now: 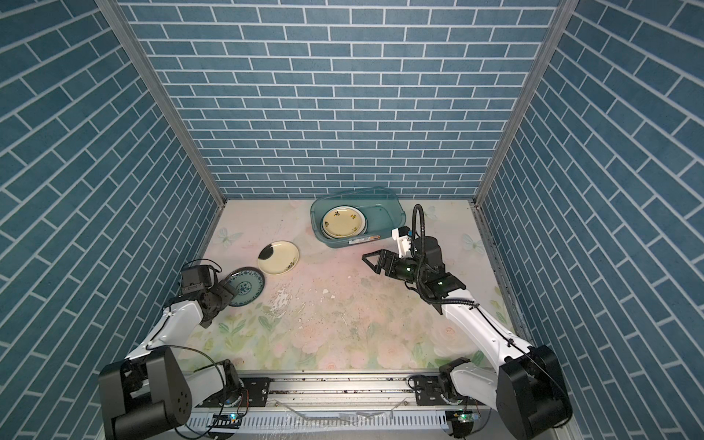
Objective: Place the plates into the plastic bin on the countertop
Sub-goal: Pick up the plate from the middle-left of the table.
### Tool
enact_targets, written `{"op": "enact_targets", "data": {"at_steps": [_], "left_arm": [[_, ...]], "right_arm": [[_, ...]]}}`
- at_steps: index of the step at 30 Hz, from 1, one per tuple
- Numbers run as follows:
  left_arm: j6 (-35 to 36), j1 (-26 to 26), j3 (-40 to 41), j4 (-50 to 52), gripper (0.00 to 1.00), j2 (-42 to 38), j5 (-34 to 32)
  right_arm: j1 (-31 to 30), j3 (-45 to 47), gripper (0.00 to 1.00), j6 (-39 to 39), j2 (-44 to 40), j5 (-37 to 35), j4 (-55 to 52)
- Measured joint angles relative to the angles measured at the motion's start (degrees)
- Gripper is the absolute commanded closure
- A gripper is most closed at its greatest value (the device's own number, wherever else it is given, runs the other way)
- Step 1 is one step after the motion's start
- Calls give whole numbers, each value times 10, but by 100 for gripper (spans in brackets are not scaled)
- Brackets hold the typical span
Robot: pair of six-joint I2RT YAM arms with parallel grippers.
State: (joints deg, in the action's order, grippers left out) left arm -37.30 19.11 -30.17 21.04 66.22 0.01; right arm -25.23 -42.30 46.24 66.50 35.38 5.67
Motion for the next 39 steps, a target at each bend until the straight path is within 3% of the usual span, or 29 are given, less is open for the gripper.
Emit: {"op": "enact_targets", "data": {"at_steps": [7, 13, 25, 39], "left_arm": [[-7, 23, 20, -52, 30, 4, 74], [-18, 35, 28, -111, 45, 55, 124], [-29, 42, 17, -206, 86, 136, 166], [-30, 43, 13, -232, 100, 153, 194]], "right_arm": [[0, -5, 11, 5, 1, 15, 3], [0, -5, 11, 5, 14, 38, 3], [0, -2, 12, 5, 56, 54, 16], [0, 16, 12, 30, 77, 74, 58]]}}
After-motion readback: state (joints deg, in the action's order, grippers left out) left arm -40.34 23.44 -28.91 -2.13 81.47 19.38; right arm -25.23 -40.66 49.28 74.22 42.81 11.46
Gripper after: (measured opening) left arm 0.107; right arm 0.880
